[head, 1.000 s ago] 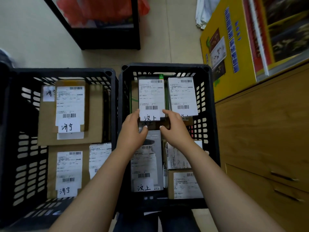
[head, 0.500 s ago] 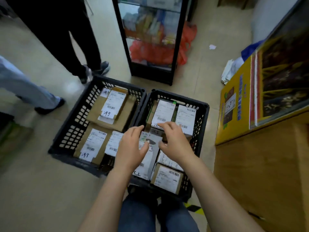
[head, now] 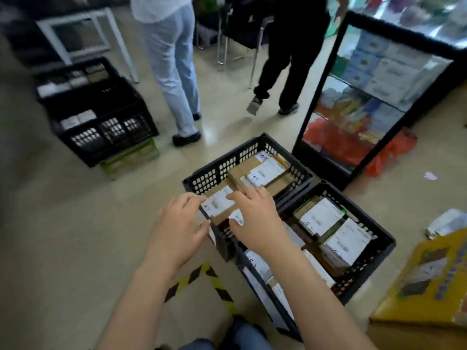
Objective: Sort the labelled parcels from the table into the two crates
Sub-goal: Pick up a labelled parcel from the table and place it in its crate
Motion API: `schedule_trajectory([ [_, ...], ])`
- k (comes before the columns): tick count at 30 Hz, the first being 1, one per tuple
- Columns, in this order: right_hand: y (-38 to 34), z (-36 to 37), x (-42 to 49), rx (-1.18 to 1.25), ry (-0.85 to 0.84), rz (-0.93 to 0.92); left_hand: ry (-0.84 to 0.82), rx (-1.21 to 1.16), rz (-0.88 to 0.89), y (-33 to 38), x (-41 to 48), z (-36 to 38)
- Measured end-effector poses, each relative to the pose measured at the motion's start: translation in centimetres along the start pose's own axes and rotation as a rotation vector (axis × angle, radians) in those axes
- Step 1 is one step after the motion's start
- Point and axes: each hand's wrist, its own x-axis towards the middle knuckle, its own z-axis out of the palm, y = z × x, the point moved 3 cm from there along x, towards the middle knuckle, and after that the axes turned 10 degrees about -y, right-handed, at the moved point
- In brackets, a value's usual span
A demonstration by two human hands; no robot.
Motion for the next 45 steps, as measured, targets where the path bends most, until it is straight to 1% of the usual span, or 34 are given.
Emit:
schedule_trajectory([
  [5,-12.6,0.8,3.0,-0.064,-0.069,-0.264,0.111,-0.006,-0.184,-7.3,-7.1,-6.9],
  [8,-21.3,1.8,4.1,-0.094,-0.088,-0.413,0.209,-0.002,-0.282,-12.2,-12.2,-11.5],
  [11,-30.3,3.4,4.8,-0.137,-0.088,-0.560,0.296,0.072,-0.395,-17.2,-17.8,-16.5],
  [16,-44.3,6.3,4.8,-0.195,-0.101,-0.783,0.385,0.246,-0.551,-24.3,-27.0,-23.5],
  [20,-53.4,8.0,4.1,-0.218,-0.110,-0.940,0.456,0.265,-0.664,-28.2,-33.9,-27.6],
  [26,-64.2,9.9,3.7,-0.231,-0.130,-1.132,0.535,0.327,-0.837,-32.3,-41.2,-32.0],
  [30,-70.5,11.6,4.0,-0.237,-0.137,-1.242,0.581,0.338,-0.926,-35.1,-44.2,-34.6],
  [35,-78.3,14.0,6.3,-0.229,-0.168,-1.350,0.607,0.344,-1.040,-40.9,-46.3,-37.8],
  [39,-84.8,15.7,9.9,-0.224,-0.172,-1.413,0.632,0.359,-1.109,-46.7,-46.5,-41.3],
  [45,-94.3,17.2,17.5,-0.209,-0.162,-1.478,0.674,0.360,-1.156,-56.0,-44.8,-47.3],
])
